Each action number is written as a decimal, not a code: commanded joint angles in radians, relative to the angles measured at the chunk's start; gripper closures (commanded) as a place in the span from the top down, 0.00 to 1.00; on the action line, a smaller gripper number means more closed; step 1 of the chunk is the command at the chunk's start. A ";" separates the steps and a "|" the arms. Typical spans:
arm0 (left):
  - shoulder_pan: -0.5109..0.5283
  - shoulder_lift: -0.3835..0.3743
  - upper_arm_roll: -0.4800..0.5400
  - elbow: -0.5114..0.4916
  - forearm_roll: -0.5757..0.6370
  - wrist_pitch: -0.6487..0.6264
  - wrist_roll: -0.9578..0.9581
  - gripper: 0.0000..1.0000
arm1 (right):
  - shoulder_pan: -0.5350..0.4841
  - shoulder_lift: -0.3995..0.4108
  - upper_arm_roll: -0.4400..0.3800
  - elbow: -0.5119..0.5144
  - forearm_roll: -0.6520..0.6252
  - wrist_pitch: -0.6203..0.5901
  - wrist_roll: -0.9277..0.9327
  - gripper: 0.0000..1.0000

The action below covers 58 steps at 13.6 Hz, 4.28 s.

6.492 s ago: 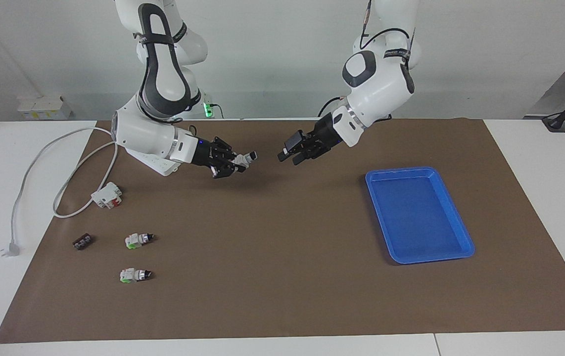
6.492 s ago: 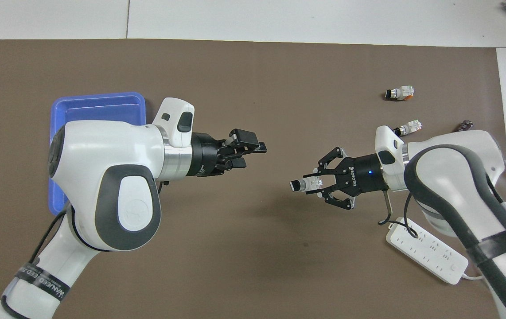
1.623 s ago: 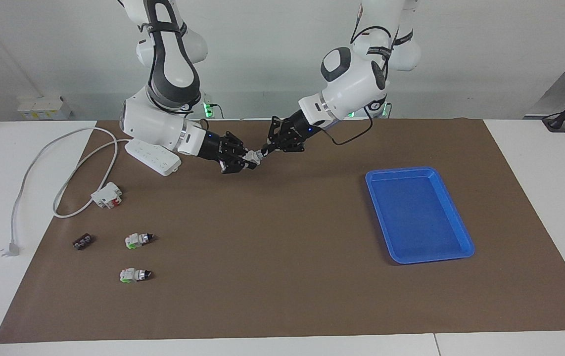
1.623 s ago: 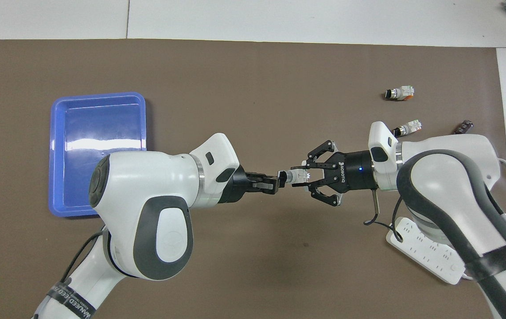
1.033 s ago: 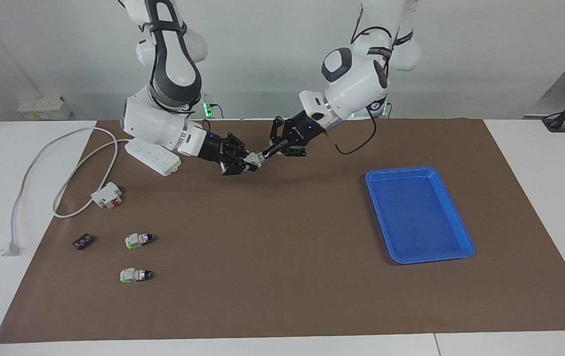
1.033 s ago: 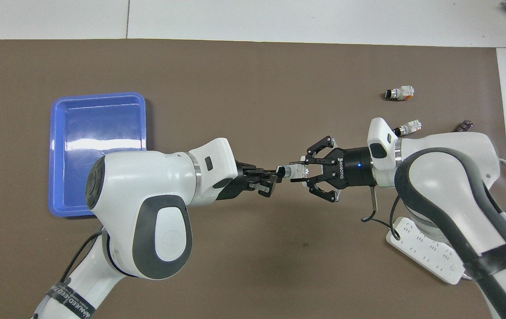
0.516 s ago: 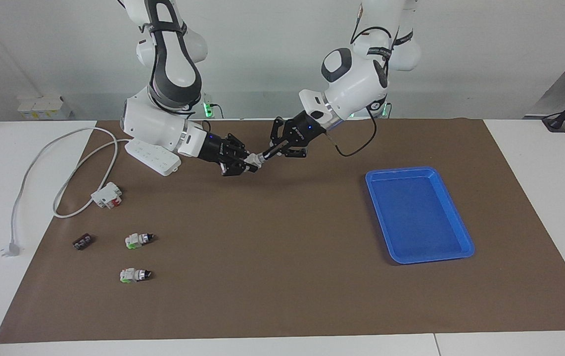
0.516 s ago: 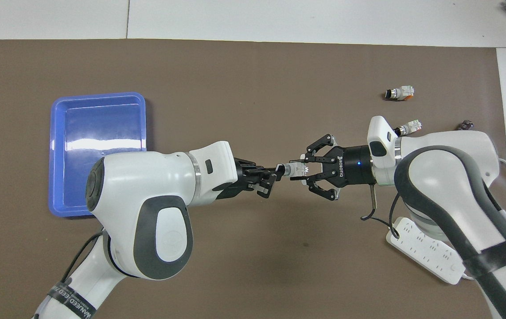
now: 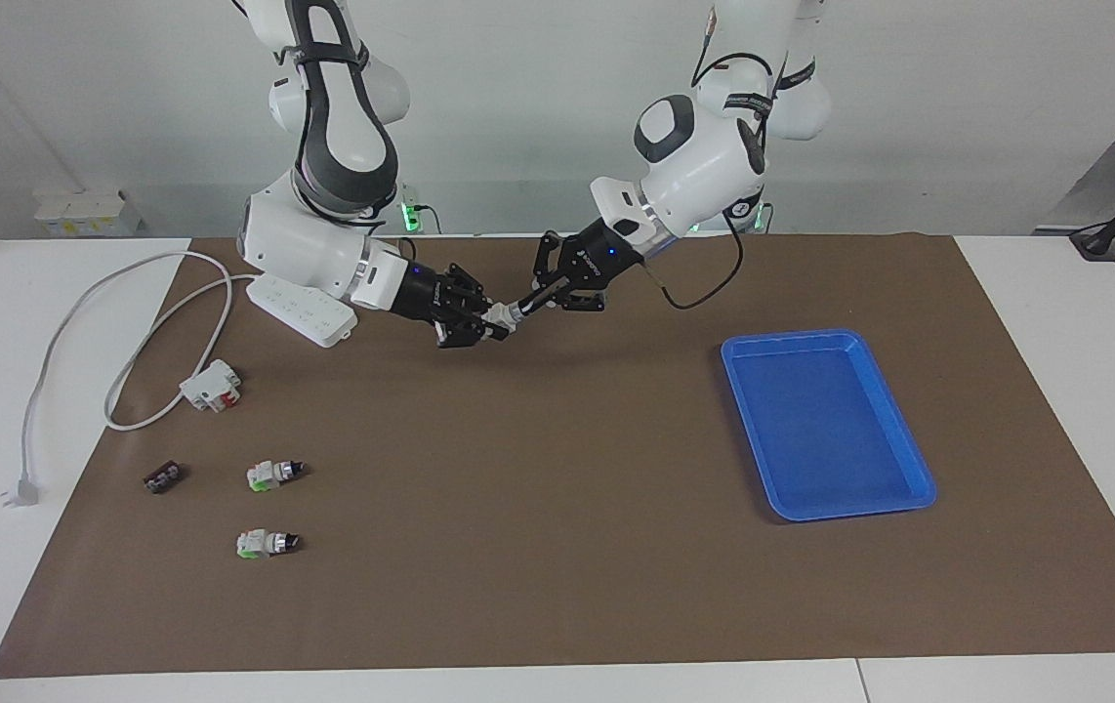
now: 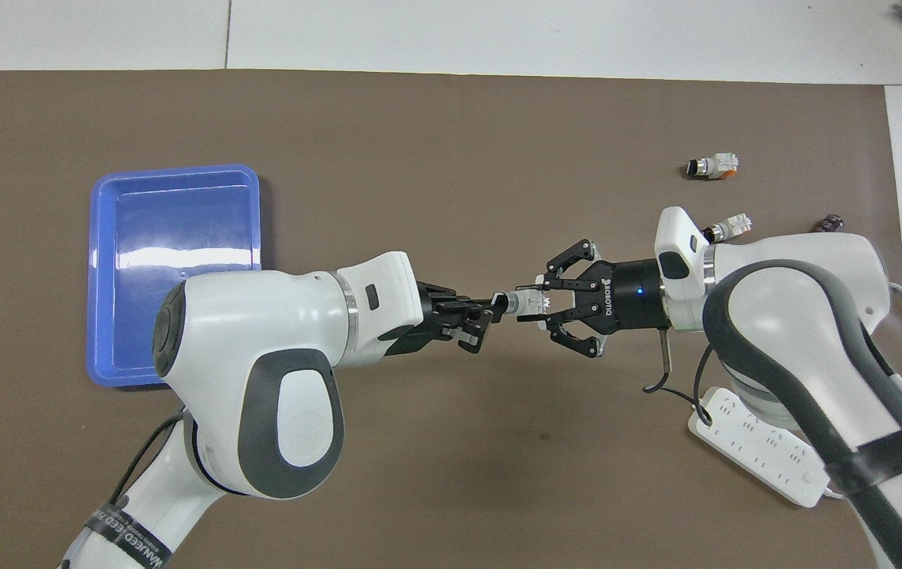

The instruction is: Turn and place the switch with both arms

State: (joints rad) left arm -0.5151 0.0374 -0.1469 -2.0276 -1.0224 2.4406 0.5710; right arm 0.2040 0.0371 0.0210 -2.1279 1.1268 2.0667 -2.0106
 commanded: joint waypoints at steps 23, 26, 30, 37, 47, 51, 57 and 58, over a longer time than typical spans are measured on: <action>0.601 0.002 0.023 -0.040 0.661 -0.075 -0.014 0.00 | -0.109 -0.057 -0.019 0.265 -0.863 -0.052 0.538 1.00; 0.664 -0.011 0.023 -0.062 0.813 -0.152 -0.016 0.00 | -0.153 -0.055 -0.019 0.337 -0.903 -0.060 0.653 1.00; 0.687 -0.059 0.024 -0.166 0.843 -0.155 -0.017 0.00 | -0.141 -0.055 -0.019 0.353 -1.011 -0.057 0.982 1.00; 0.701 -0.085 0.027 -0.221 0.896 -0.176 -0.026 0.00 | -0.146 -0.049 -0.027 0.388 -1.088 -0.011 1.525 1.00; 0.702 -0.067 0.026 -0.154 0.933 -0.204 -0.049 0.45 | -0.158 -0.045 -0.067 0.489 -1.121 -0.258 2.041 1.00; 0.692 -0.028 0.026 -0.036 0.935 -0.306 -0.109 0.46 | -0.153 -0.046 -0.070 0.546 -1.136 -0.420 2.181 1.00; 0.649 0.065 0.023 0.262 1.002 -0.581 -0.232 0.46 | -0.143 -0.040 -0.065 0.585 -1.128 -0.500 2.215 1.00; 0.611 0.076 0.023 0.305 1.060 -0.632 -0.296 0.46 | -0.141 -0.048 -0.065 0.577 -1.128 -0.500 2.215 1.00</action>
State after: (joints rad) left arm 0.1543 0.0575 -0.1263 -1.8417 -0.0532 1.9074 0.3805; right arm 0.0606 -0.0170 -0.0486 -1.5587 0.0092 1.5818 0.1804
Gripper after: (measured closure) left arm 0.537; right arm 0.000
